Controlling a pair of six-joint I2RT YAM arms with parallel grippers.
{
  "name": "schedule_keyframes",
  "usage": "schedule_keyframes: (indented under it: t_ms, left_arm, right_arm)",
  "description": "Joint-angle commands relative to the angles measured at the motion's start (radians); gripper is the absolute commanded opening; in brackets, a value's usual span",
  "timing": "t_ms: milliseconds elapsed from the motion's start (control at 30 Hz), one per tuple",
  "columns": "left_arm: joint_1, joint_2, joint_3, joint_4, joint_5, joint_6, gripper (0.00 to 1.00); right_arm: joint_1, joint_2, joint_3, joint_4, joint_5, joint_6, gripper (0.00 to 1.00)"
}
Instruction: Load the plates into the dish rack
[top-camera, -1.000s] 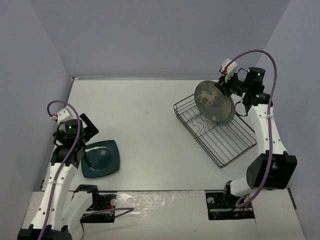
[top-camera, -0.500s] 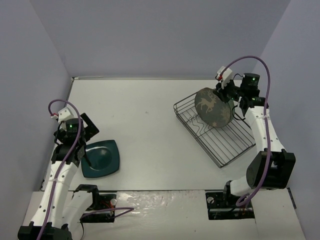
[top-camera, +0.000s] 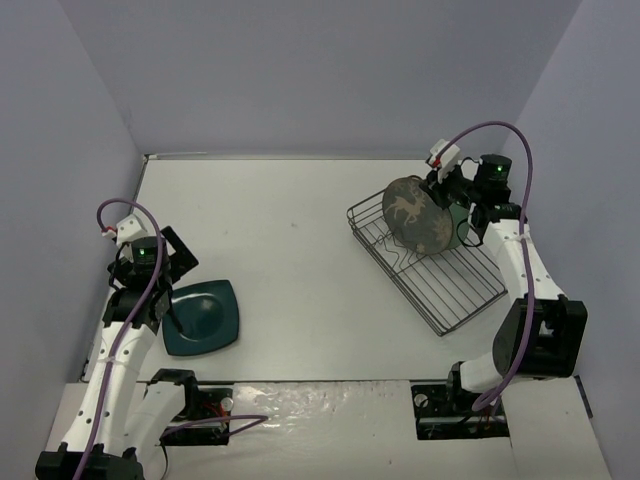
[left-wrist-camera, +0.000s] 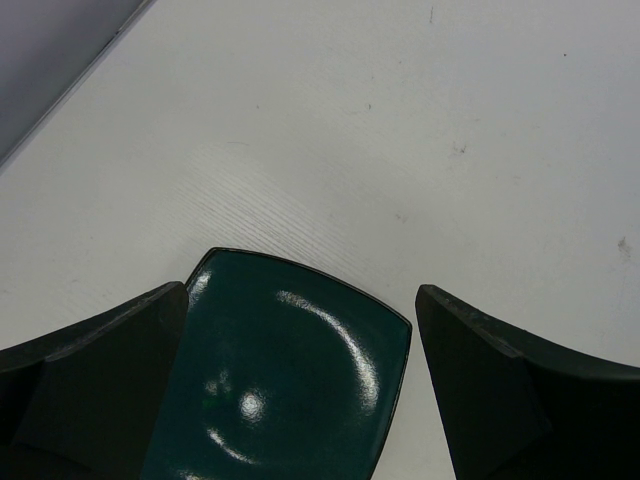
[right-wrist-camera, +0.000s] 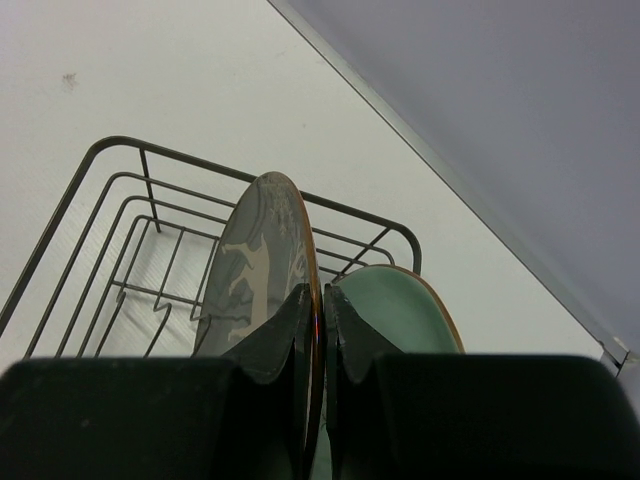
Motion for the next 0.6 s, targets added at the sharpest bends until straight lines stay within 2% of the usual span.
schedule_keyframes:
  t_ms: [0, 300, 400, 567]
  left_arm:
    - [-0.002, -0.004, 0.057, 0.025, -0.027, 0.012, 0.97]
    - [-0.003, -0.006, 0.059, 0.025, -0.016, 0.013, 0.97]
    - [-0.003, -0.007, 0.059, 0.02, -0.022, 0.01, 0.97]
    - [-0.003, -0.011, 0.063, 0.015, -0.025, 0.012, 0.97]
  right_arm:
    - [0.008, -0.029, -0.048, 0.07, -0.044, -0.002, 0.0]
    - [0.027, -0.09, -0.172, 0.148, 0.008, 0.002, 0.0]
    - [0.03, -0.093, -0.184, 0.156, 0.015, -0.001, 0.05]
    - [0.031, -0.098, -0.184, 0.137, 0.021, -0.025, 0.36]
